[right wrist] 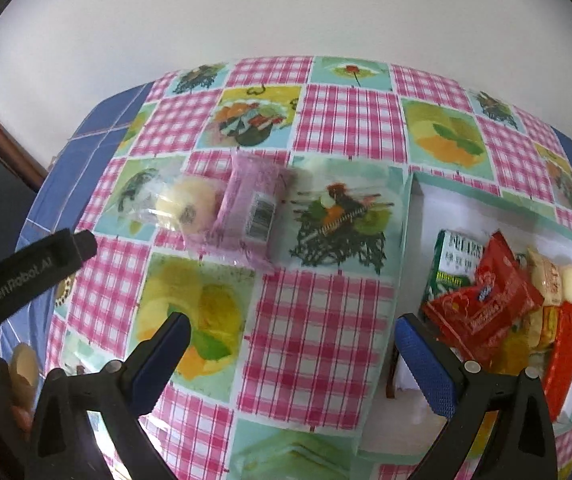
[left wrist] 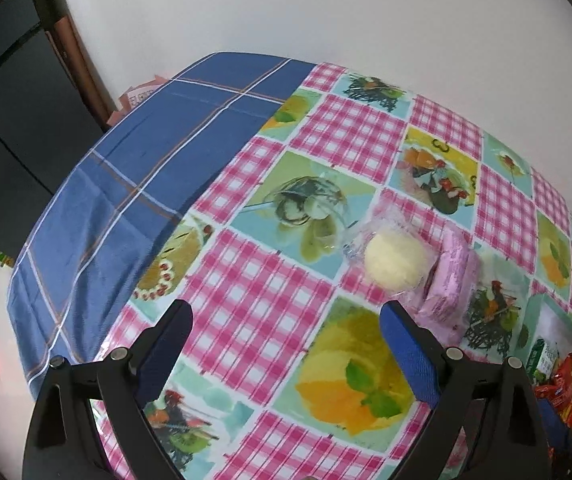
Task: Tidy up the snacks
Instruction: 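Move both grippers back over the pink packet and clear-wrapped bun, then grasp the pink barcode packet with the right gripper while the left grasps the clear-wrapped bun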
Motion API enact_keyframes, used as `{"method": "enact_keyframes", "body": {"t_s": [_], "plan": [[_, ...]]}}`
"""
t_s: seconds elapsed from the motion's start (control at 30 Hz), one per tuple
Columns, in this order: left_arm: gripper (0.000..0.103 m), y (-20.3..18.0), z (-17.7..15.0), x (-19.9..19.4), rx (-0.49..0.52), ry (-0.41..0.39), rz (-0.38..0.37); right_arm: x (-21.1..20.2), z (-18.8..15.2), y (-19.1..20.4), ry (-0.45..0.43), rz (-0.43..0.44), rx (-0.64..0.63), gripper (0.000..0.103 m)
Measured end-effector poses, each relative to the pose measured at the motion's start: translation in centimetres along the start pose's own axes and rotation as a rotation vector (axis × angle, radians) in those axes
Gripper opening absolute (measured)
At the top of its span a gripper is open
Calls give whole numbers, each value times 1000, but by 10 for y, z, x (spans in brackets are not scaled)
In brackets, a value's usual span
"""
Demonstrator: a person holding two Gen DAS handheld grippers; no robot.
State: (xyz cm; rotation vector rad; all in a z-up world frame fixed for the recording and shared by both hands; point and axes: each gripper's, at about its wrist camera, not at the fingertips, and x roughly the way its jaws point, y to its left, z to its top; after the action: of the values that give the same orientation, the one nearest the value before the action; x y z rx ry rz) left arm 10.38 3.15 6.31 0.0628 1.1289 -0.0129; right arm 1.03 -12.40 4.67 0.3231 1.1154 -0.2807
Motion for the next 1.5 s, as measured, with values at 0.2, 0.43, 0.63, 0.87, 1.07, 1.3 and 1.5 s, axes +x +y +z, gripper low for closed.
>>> {"method": "enact_keyframes", "body": {"t_s": [0.2,0.43,0.63,0.87,1.07,1.3,1.5], "plan": [[95,-15,7,9,29,9,-64,2,15,-4,-43,33,17,103],[95,-26,21,25,26,24,-116,20,30,-7,-49,60,48,103],[95,-31,29,38,36,29,-145,43,41,3,-44,69,30,100],[95,-40,33,53,64,47,-170,66,47,11,-42,65,21,91],[95,-50,35,67,97,53,-170,78,50,15,-48,75,20,84],[91,-59,34,76,139,46,-164,87,53,12,-48,83,35,61],[86,-61,34,75,148,35,-176,91,51,10,-35,86,43,46]]}}
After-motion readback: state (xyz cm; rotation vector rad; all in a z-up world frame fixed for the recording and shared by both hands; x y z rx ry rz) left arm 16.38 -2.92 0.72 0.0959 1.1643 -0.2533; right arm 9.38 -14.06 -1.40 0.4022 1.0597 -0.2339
